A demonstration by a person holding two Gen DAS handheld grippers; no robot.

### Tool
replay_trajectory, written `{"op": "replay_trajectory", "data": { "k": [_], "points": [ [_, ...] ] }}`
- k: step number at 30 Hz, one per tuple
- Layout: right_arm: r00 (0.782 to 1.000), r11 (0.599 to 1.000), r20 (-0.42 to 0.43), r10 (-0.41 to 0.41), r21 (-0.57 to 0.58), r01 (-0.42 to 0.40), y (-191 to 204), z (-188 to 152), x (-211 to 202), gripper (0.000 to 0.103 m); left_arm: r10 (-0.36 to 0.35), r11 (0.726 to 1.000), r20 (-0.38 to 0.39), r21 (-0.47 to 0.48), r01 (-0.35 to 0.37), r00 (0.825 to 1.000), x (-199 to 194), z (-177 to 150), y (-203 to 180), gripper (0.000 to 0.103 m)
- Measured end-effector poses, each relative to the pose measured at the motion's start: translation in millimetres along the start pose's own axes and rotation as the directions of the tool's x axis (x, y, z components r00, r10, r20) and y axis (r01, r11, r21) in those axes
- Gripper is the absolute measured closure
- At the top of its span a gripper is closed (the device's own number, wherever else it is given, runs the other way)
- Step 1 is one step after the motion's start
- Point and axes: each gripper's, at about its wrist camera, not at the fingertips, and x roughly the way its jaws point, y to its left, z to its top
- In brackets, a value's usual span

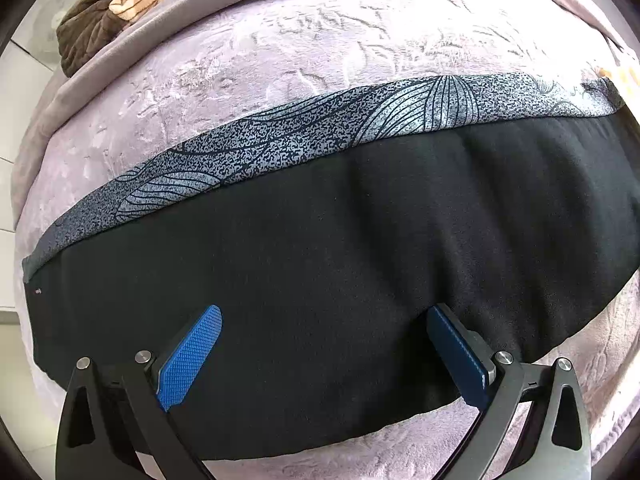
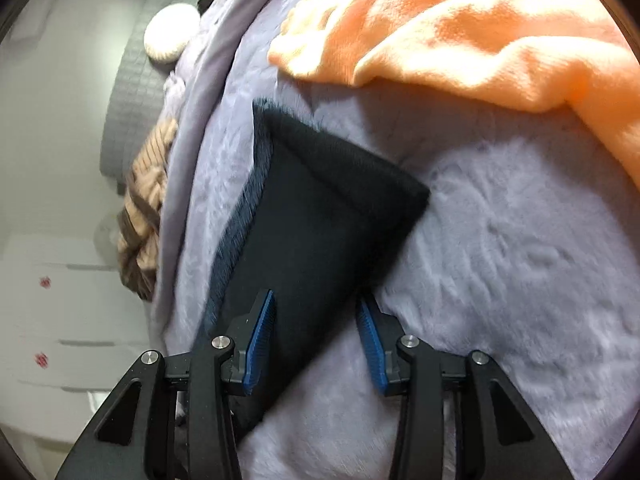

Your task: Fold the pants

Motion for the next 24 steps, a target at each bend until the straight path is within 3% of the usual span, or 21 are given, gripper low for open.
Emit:
{"op": "replay_trajectory", "data": {
  "k": [4,5,6,7,13,15,18,24],
  "points": [
    [0.992,0.984,0.02,0.124,0.129,-0.125,-7.6,12.8,19.7,0.061,-0.017,1.0,0.004,-0.004,0.017,1.0,-6.2,2.3,1.4,0.0],
    [0.99,0.977,0.022,0.142,0.155,-0.143,-7.8,14.4,22.1,0.082,-0.031,0.999,0.01,-0.015,0.031,0.999,-11.4,3.2,3.7,0.009],
    [0.985,0.97,0.026,0.171,0.173,-0.173,-7.2,15.2,22.5,0.09,-0.047,0.999,0.02,-0.026,0.047,0.999,-18.4,4.0,6.1,0.027],
    [0.98,0.964,0.032,0.198,0.172,-0.201,-4.3,15.3,20.5,0.089,-0.065,0.997,0.029,-0.034,0.066,0.997,-26.1,5.3,7.9,0.033],
    [0.971,0.971,-0.012,0.239,0.006,-0.239,41.7,12.9,2.0,0.089,-0.132,0.991,0.157,0.022,0.13,0.979,-52.6,20.6,-18.4,0.034],
    [0.97,0.969,-0.021,0.243,-0.032,-0.243,51.5,11.5,0.9,0.089,-0.182,0.982,0.102,0.065,0.176,0.978,-32.7,24.2,-44.5,0.034],
    [0.973,0.971,-0.044,0.225,-0.07,-0.227,62.5,8.7,3.5,0.089,-0.127,0.99,0.104,0.083,0.118,0.986,-13.0,22.0,-64.2,0.034],
    [0.99,0.967,-0.042,0.133,-0.212,-0.139,102.6,-2.7,1.5,0.089,-0.206,0.978,0.099,0.063,0.2,0.974,-36.4,21.7,-34.2,0.033]
  ]
}}
